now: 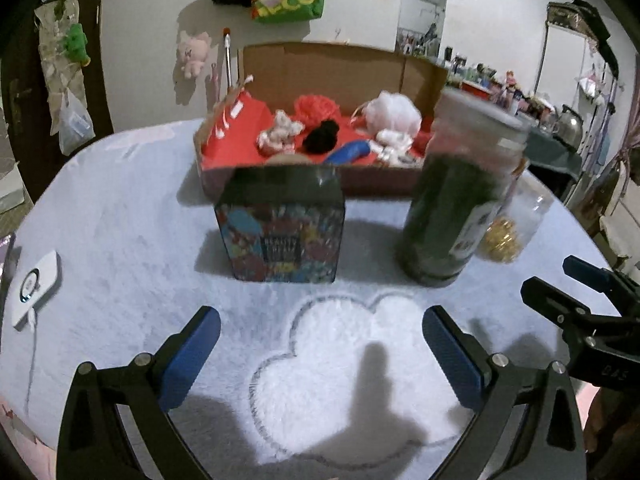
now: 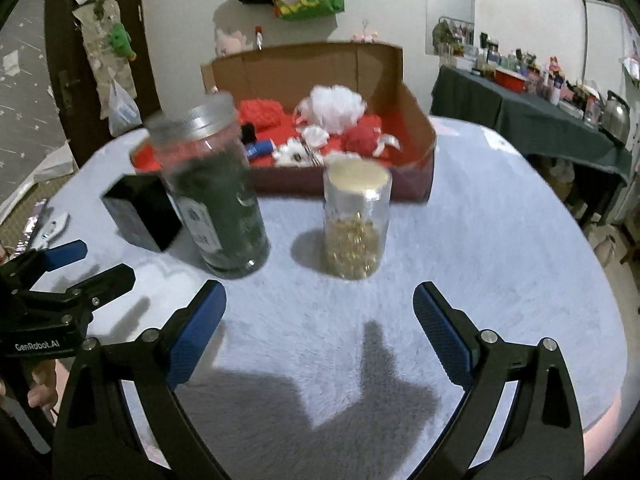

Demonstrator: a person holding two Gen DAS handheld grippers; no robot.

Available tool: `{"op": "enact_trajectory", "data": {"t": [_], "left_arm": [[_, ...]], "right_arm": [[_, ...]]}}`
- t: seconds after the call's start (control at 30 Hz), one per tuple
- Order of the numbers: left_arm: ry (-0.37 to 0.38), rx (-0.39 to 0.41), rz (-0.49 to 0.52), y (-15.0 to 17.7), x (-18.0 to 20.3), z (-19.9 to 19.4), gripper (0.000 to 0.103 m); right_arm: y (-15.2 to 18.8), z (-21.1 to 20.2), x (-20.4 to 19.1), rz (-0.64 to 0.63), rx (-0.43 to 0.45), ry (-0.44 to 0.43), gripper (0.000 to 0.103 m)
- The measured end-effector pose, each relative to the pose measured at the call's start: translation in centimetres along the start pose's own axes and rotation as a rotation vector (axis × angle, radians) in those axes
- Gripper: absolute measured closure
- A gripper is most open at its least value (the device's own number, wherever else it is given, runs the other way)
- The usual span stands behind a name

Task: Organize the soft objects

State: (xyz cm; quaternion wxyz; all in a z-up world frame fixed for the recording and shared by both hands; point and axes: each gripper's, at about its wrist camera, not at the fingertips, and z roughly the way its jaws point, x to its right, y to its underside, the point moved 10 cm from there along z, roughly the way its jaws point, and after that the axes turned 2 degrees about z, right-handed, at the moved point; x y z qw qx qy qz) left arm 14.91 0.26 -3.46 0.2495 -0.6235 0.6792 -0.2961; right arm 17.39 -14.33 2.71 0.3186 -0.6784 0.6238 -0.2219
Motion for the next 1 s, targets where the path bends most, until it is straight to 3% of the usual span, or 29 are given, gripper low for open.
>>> {"op": "enact_trajectory", "data": {"t": [0.23, 0.37, 1.0], "left_arm": [[-0.058, -0.051, -0.003, 1.3, -0.3, 2.5, 0.0], [-0.068, -0.043, 0.002, 1.4, -0.2, 2.5, 0.0], [-0.066, -0.027, 0.008, 1.6, -0.2, 2.2, 0.0]], "right_arm": [[2.1, 3.1, 0.9, 0.031, -0.075, 0.02, 0.007], [2.5, 3.3, 1.1, 0.001, -0.059, 0.065, 0.007], [2.7, 3.0, 1.3, 0.015, -0.04, 0.073, 0.006]]}}
